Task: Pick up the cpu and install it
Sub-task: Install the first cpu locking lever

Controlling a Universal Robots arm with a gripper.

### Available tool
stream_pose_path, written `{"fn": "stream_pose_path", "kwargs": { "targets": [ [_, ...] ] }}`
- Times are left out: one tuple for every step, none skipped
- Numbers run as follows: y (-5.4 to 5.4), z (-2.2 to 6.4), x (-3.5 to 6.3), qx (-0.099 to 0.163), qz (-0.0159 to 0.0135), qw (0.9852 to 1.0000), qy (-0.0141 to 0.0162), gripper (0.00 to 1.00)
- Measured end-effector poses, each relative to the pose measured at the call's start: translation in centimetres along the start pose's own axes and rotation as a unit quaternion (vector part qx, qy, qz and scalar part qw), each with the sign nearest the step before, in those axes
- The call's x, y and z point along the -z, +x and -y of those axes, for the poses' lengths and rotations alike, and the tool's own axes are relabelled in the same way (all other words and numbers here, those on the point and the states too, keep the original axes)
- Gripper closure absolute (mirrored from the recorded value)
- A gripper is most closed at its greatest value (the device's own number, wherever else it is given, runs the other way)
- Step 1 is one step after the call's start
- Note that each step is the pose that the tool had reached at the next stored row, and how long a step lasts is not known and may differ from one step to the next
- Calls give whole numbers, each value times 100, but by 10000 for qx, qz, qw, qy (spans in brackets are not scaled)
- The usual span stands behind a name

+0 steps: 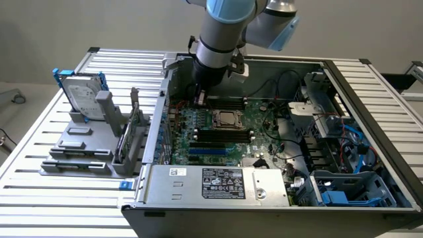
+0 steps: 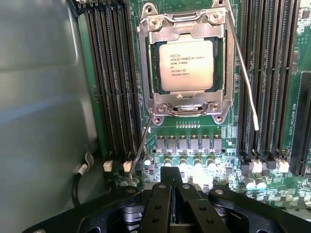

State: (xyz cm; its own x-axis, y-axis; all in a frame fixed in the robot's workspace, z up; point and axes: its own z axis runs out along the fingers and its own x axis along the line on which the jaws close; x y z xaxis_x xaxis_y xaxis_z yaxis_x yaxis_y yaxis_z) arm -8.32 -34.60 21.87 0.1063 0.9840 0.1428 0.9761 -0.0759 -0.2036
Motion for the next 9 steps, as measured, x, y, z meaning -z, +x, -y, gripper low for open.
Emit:
{"fn": "stream_pose_path", "kwargs": {
  "targets": [
    [0, 2, 0, -38, -23, 10000, -5, 89],
    [0, 5, 0, -75, -46, 10000, -9, 89],
    [0, 8, 0, -112, -70, 9999, -13, 89],
    [-1, 10, 1, -149, -91, 9998, -17, 89],
    [0, 13, 3, -187, -113, 9998, -22, 89],
    [0, 16, 6, -226, -132, 9997, -27, 89],
    [0, 19, 10, -269, -153, 9995, -33, 89],
    [1, 22, 13, -308, -170, 9994, -38, 89],
    [1, 25, 18, -350, -188, 9992, -43, 89]
  ]
}}
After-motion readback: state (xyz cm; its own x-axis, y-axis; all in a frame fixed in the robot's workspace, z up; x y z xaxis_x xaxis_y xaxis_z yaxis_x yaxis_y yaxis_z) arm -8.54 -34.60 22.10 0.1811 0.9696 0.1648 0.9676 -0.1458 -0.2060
